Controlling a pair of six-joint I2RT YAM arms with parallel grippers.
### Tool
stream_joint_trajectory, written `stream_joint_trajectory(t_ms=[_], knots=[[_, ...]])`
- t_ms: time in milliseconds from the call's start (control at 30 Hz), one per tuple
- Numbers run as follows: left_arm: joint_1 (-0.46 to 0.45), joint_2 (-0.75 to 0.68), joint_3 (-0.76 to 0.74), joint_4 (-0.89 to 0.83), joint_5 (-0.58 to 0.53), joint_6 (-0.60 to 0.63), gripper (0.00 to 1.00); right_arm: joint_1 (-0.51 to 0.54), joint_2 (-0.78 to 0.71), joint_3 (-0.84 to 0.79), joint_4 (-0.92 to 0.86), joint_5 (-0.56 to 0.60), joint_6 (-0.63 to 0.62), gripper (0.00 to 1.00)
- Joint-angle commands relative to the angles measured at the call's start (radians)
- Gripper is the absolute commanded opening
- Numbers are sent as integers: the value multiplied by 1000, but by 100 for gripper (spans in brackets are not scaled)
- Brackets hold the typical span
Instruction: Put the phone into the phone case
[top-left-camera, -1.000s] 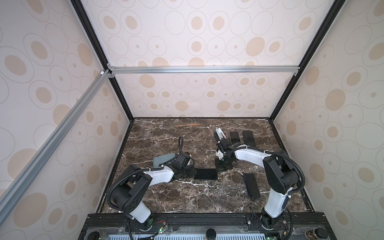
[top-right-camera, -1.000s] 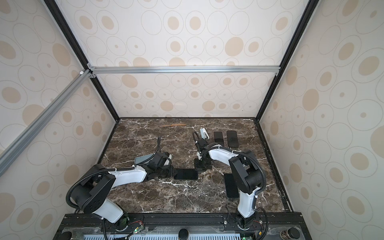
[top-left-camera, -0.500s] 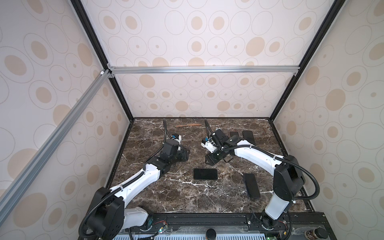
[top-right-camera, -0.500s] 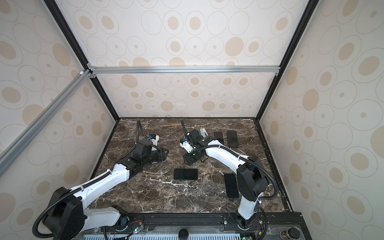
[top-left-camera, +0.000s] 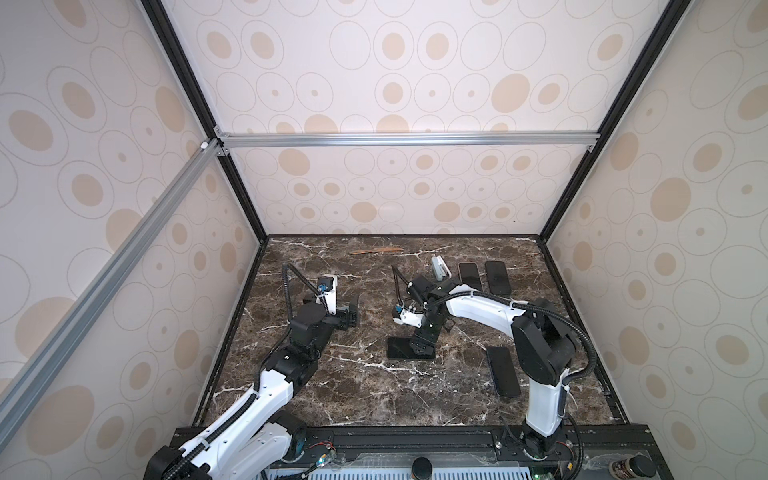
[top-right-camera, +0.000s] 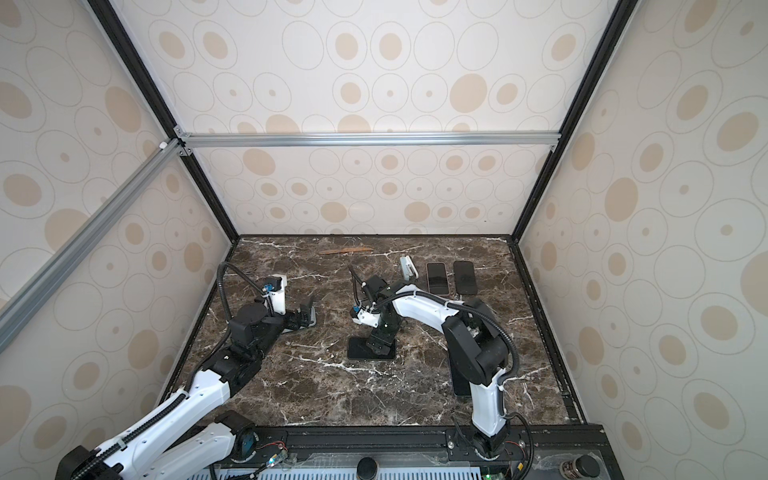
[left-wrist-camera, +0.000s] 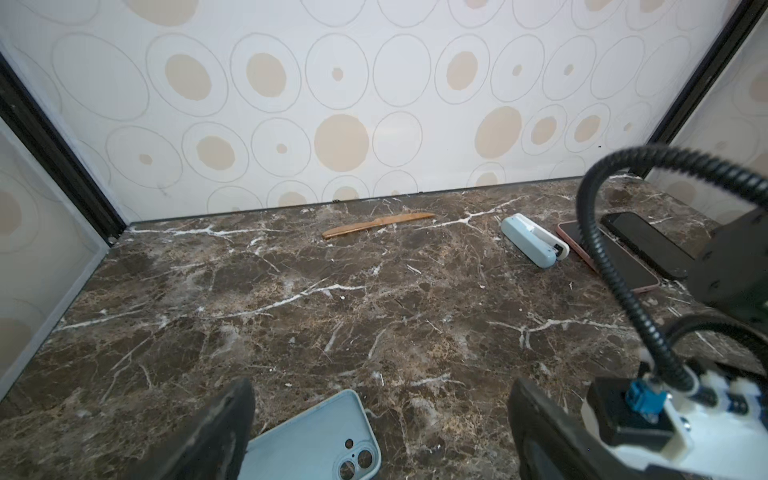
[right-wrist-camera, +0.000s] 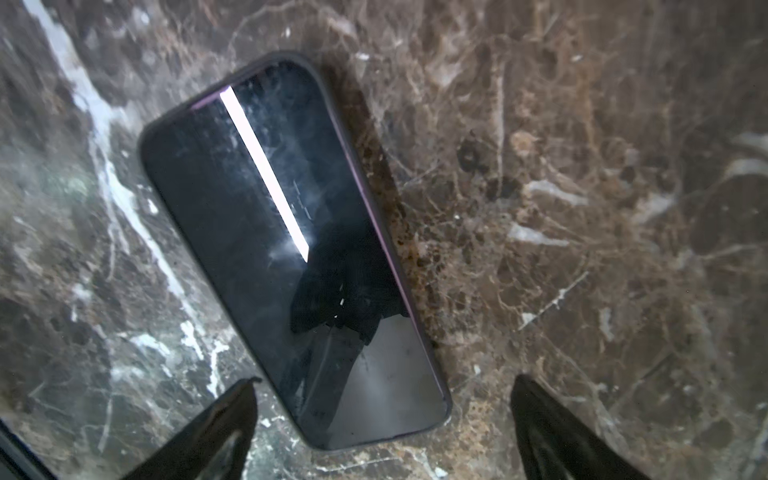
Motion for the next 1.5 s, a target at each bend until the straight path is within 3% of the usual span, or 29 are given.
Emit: stream_joint_trajectory(t_ms=[0,533,1167,1300,1467], knots=[[9,-7,17,48,-15,51,96,11,4,15,-6,20,-50,100],[10,41,33,49,38,39,97,44,79,16,-27,13,-63,100],[18,57,43,45,35,44,97,103,0,-22,-49,-10,-36,100],[19,55,43,46,33,47,97,121,32,-51,-18,78,-16,100],[26,67,39,64,30,46,98,123,23,-84,33,104,4,96]])
